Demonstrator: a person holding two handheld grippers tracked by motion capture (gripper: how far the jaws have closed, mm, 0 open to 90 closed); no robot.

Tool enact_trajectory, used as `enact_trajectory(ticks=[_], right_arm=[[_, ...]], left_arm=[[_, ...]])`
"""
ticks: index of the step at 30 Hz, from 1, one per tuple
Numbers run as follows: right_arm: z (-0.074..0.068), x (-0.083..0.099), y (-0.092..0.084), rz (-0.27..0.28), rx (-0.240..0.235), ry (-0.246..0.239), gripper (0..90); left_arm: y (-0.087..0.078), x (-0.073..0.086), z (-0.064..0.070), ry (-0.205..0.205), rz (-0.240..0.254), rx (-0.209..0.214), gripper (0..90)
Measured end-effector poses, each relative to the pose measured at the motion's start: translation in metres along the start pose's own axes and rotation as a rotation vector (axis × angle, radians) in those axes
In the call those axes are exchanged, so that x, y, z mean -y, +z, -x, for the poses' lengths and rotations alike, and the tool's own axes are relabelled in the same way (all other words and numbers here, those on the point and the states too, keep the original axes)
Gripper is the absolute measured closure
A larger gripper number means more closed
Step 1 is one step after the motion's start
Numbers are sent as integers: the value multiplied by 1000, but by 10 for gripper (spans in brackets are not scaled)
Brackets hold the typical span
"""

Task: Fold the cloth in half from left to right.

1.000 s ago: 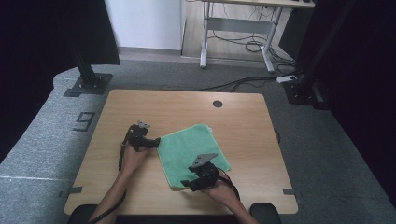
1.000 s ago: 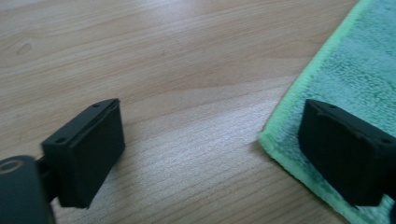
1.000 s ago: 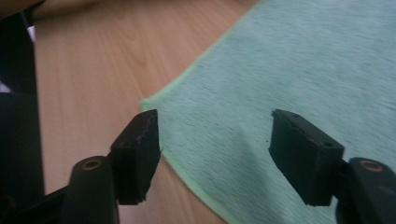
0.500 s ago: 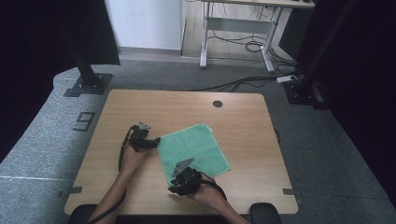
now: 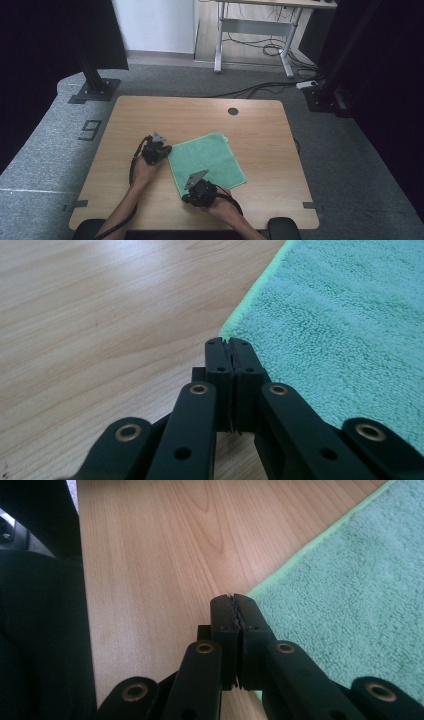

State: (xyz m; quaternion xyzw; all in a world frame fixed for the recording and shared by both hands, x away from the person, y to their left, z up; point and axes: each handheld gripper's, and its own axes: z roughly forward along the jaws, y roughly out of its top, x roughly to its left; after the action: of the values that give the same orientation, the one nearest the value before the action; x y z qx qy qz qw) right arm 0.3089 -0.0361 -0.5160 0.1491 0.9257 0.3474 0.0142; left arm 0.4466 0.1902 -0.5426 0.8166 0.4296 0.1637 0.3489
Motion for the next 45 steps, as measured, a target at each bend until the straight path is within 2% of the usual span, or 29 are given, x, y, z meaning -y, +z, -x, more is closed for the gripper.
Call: enact_trajectory(ticks=[3, 4, 9, 12, 13, 15, 19, 23, 26, 30, 32, 38, 45], right_arm=[[-1, -2, 4, 4, -24, 9, 873], [-3, -4, 7, 0, -31, -1, 873], [-11, -14, 15, 3, -47, -31, 873], [-14, -19, 18, 7, -55, -39, 873], [-17, -22, 20, 11, -62, -47, 873], [-18, -24, 20, 12, -63, -52, 873], [-20, -27, 13, 38, -55, -63, 874], [-18, -23, 4, 61, -36, -55, 874], [-13, -16, -7, 84, -9, -32, 875], [-8, -9, -17, 100, 13, -21, 875], [-3, -1, -28, 118, 39, -4, 875], [8, 16, -47, 141, 91, 42, 875], [20, 32, -59, 150, 129, 85, 876]], left_arm=[[-6, 1, -5, -14, -12, -2, 882], [-10, 3, -7, -30, -13, -1, 881], [-21, 7, -10, -52, -21, 5, 878], [-29, 7, -11, -52, -30, 3, 877], [-33, 8, -10, -36, -44, -7, 877], [-36, 8, -10, -31, -49, -12, 877], [-45, 3, -13, -48, -35, 1, 877], [-44, -7, -10, -33, -30, 1, 876], [-39, -25, -3, -14, -13, 13, 876], [-34, -36, 2, -2, 3, 19, 873], [-28, -46, 6, 9, 20, 34, 873], [-15, -59, 15, 29, 32, 45, 873], [-1, -69, 24, 55, 23, 50, 874]])
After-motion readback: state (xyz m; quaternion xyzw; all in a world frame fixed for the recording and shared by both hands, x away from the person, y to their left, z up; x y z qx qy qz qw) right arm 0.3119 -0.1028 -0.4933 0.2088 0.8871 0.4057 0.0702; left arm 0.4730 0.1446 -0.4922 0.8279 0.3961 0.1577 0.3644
